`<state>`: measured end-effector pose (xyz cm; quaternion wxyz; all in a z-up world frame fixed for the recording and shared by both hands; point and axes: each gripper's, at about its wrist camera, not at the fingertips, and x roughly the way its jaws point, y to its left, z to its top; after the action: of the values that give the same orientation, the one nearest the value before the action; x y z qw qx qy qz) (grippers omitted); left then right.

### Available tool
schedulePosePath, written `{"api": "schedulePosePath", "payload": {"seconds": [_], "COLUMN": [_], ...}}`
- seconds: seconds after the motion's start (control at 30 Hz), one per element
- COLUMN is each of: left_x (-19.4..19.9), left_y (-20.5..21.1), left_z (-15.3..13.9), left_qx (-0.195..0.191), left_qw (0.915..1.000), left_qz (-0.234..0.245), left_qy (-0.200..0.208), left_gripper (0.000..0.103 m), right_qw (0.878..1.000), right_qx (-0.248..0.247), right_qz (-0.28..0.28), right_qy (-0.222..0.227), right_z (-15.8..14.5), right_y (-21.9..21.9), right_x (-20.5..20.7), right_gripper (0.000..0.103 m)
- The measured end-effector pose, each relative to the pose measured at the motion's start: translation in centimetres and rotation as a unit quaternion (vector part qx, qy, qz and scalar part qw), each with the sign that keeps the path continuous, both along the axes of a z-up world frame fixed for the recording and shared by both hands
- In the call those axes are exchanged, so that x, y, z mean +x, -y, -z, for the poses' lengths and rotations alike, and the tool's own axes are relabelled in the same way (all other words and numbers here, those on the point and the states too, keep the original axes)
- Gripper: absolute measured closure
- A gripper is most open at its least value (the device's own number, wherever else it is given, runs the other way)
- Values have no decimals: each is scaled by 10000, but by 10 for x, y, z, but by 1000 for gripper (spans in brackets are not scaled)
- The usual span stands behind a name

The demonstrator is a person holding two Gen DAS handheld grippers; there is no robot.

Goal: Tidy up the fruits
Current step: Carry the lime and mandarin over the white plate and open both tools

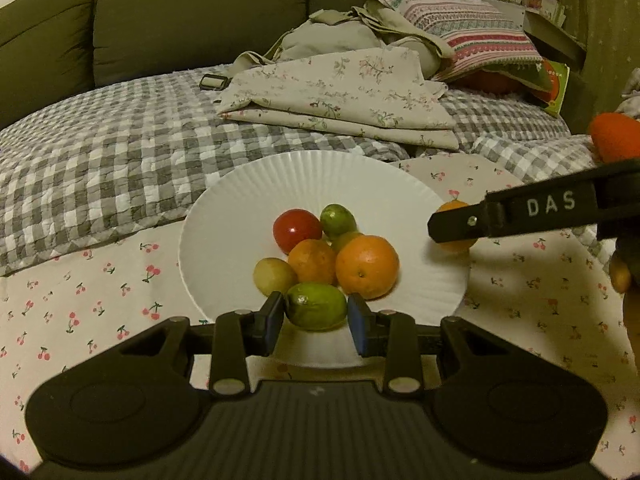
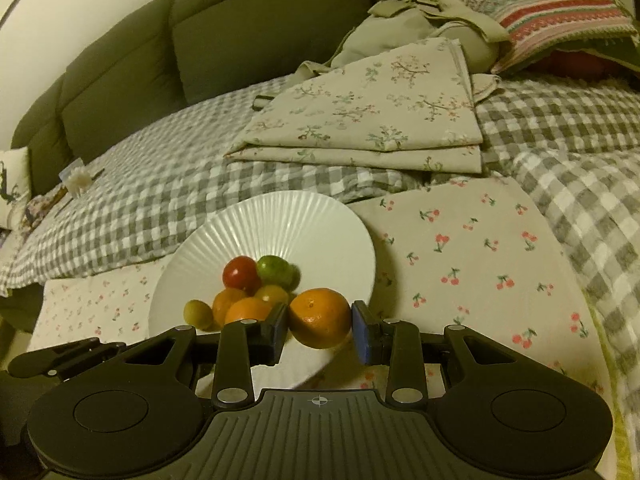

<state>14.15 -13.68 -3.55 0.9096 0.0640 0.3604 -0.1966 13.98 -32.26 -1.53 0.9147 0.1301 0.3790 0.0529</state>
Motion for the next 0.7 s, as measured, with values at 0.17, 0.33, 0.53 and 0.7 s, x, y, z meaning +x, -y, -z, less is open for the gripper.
{"api": "schedulePosePath", "payload": {"seconds": [0.17, 0.33, 0.53, 0.7], "left_x": [7, 8, 8, 1], "left_y": [-1, 0, -2, -5], "left_z": [5, 6, 6, 0], "left_qx": [21, 55, 41, 37], "left_qw": [10000, 10000, 9999, 9998], "left_qz": [-1, 37, 76, 121], "left_qy": [-8, 45, 54, 135], "left_gripper": [69, 69, 61, 48], "right_qw": [9999, 9999, 9998, 9999], "right_qx": [-82, -57, -108, -30], "right_qz": [-107, -142, -131, -4], "right_qy": [-13, 10, 36, 108], "right_z": [8, 12, 14, 9], "right_y": [-5, -5, -9, -6], "right_x": [8, 11, 10, 9], "right_gripper": [70, 69, 68, 51]}}
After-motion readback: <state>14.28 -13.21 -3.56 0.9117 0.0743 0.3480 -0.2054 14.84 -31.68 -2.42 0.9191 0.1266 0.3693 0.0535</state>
